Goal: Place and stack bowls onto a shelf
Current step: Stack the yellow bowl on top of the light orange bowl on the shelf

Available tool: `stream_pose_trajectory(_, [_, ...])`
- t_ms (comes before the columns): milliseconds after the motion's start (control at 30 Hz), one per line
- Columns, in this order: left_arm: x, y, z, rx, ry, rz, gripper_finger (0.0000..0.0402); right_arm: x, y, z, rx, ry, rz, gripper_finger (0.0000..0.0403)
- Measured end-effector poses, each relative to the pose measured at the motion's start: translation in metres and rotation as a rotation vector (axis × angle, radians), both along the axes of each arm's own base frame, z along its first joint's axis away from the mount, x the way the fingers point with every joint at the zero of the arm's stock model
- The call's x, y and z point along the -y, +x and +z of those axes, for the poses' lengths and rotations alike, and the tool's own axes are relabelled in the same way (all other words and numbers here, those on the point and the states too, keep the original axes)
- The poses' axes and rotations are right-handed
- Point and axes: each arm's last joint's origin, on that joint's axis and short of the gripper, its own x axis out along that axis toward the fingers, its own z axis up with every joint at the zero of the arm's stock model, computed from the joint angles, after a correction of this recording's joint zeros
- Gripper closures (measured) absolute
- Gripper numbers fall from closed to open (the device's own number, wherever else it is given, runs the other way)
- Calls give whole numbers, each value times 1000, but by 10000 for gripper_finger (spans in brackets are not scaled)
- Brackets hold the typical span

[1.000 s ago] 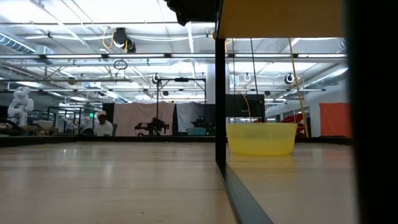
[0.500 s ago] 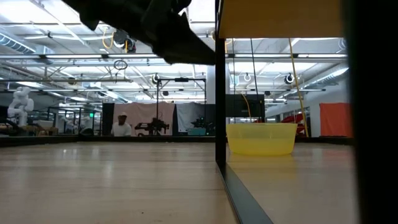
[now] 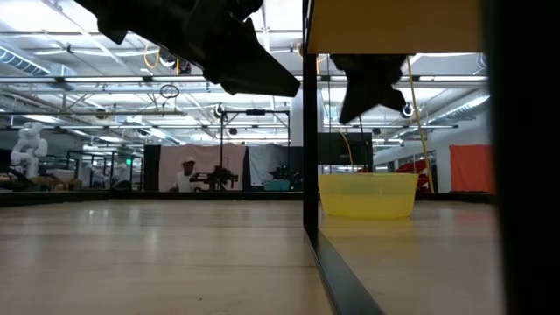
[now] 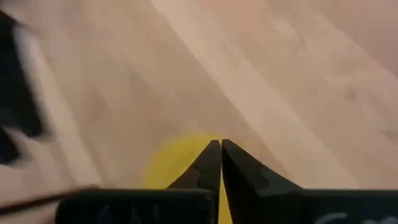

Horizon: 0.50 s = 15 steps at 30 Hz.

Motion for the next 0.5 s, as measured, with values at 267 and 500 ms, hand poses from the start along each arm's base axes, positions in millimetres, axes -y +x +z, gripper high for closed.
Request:
stream_pose_trajectory(267, [8,-2,0,0,-1,-12,270,-1,1,-32,-226,3,66,332])
stream_pose_trajectory(500, [8,-3,-2,-17,-9,-6,270,0,7,-49,-290,-40,92,281])
